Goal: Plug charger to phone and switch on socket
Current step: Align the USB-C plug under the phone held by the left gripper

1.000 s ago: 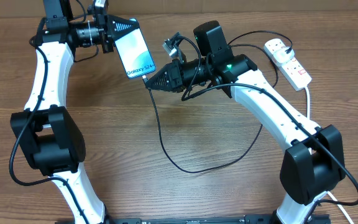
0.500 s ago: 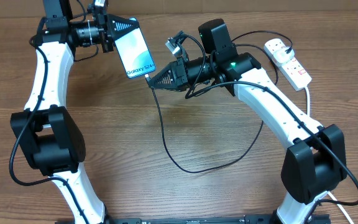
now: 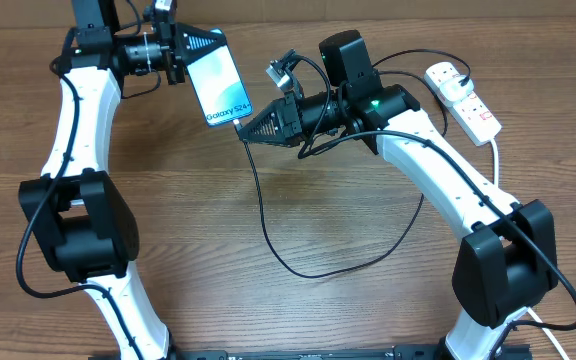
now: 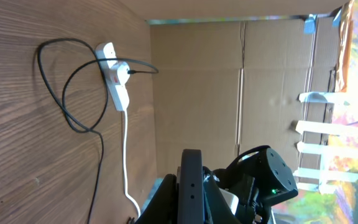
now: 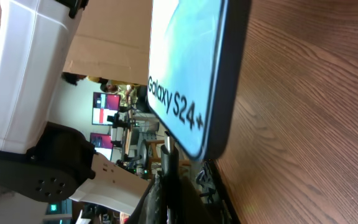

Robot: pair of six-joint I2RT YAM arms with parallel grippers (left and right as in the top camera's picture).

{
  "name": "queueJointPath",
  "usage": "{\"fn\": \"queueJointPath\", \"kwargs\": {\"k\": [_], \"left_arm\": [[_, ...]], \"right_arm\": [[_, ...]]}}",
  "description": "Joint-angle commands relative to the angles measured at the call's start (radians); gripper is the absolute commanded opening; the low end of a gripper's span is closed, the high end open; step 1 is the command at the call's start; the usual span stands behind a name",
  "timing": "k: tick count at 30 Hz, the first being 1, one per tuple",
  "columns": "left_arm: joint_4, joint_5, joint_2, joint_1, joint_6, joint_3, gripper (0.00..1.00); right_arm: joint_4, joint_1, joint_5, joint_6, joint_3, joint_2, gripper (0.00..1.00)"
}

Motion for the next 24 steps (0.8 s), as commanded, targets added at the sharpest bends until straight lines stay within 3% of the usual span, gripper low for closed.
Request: {"fn": "queueJointPath", "kwargs": {"k": [1, 24], "left_arm": [[0.017, 0.041, -0.007, -0.018, -0.022, 0.016, 0.04], [0.027, 0.043, -0.007, -0.018, -0.065, 0.016, 0.04]], "right_arm": [[0.007, -0.001, -0.006, 0.004, 0.026, -0.034, 0.04], [0.007, -0.015, 0.003, 0.003, 0.026, -0.034, 0.04]]}}
